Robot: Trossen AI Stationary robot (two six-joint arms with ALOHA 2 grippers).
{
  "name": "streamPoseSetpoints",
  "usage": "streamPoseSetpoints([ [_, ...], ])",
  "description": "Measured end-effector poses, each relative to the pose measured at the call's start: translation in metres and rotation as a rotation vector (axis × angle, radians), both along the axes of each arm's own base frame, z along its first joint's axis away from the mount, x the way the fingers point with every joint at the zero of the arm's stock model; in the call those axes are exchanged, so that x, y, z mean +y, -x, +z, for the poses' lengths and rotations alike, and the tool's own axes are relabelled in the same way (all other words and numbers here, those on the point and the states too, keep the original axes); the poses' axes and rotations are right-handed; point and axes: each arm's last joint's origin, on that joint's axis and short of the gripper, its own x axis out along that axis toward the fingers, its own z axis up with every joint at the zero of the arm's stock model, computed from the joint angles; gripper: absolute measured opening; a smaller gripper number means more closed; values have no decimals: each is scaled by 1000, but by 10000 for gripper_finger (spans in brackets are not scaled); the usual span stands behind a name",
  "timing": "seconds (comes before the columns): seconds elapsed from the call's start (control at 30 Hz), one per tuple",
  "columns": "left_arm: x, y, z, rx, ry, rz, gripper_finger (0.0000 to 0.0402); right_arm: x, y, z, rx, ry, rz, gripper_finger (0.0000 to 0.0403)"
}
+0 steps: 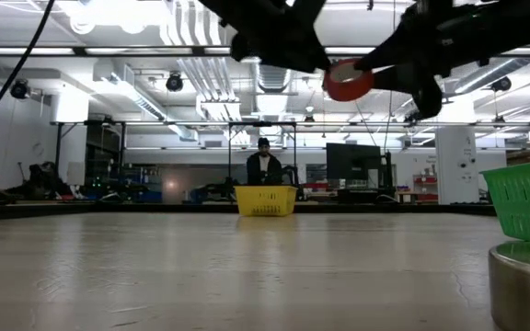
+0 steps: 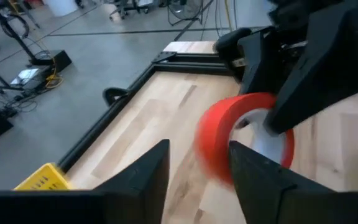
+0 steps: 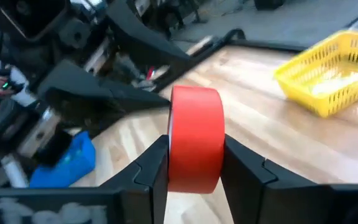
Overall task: Pick and place Stapler, Stapler remover, tape
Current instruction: Put the red tape into the green bin
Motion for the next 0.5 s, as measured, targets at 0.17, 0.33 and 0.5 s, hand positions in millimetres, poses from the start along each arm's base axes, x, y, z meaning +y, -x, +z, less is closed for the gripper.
streamPoseSetpoints([
  [0.17,4,9,11,5,-13,42,186,1,20,2,95,-140,154,109],
  [0.33,2,11,7,36,-1,34,186,1,45,1,223,-335,276,115],
  [0.5,3,12,7,35,10,42,186,5,66,0,359,-549,413,111],
])
